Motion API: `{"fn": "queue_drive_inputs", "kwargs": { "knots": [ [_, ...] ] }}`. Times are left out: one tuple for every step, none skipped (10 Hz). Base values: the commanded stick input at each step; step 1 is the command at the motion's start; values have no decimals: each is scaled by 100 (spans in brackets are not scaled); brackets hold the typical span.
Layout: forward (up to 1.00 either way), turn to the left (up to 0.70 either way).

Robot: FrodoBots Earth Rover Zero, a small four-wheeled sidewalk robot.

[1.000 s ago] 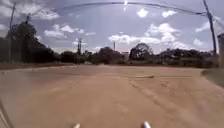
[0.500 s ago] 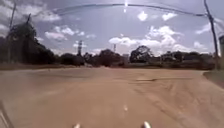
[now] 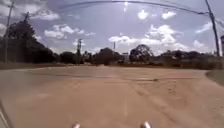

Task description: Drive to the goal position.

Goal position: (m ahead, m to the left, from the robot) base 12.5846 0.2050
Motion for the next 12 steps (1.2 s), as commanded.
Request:
{"fn": "queue_drive_inputs", "kwargs": {
  "knots": [
    [50, 0],
    [50, 0],
    [50, 0],
    [50, 0],
    [50, 0],
    [50, 0],
    [50, 0],
    [50, 0],
    [50, 0],
    [50, 0],
    [50, 0],
    [50, 0]
  ]
}}
